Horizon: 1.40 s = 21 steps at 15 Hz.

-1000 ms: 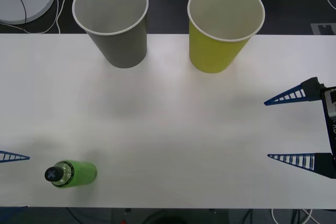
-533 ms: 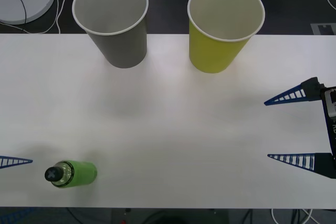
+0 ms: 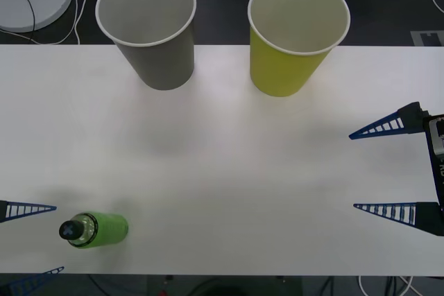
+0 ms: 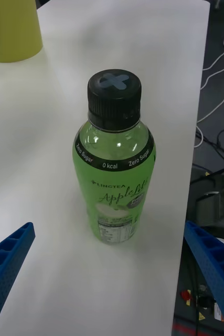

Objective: Put the can into the green bin and the plastic bottle into the gray bin

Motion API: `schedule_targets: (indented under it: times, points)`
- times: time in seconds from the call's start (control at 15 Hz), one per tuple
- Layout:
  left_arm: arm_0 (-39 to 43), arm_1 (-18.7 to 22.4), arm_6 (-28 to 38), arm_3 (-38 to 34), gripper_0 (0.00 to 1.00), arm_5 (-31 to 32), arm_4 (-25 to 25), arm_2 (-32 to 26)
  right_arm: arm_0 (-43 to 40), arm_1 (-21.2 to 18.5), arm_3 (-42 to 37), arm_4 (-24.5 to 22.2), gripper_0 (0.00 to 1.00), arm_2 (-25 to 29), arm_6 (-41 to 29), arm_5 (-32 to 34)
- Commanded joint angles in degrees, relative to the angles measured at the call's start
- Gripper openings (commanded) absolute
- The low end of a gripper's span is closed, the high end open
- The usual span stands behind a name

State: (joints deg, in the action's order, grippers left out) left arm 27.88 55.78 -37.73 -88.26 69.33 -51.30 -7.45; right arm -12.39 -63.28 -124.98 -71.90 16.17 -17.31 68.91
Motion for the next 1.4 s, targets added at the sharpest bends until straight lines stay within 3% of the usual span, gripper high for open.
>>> schedule_targets:
  times: [0.07, 0.67, 1.4]
  points:
    - [-0.02, -1.20, 0.38, -1.83, 1.00, -2.53, 0.06, 1.65, 0.00, 0.00, 0.00, 0.00, 1.00, 0.00, 0.00, 0.00]
    - [-0.90, -5.51, 0.73, -2.97, 1.00, -5.26, -0.03, 3.76, 0.00, 0.00, 0.00, 0.00, 1.00, 0.00, 0.00, 0.00]
    - [-3.10, -6.91, 1.08, -2.97, 1.00, -7.19, -0.12, 6.40, 0.00, 0.00, 0.00, 0.00, 1.00, 0.00, 0.00, 0.00]
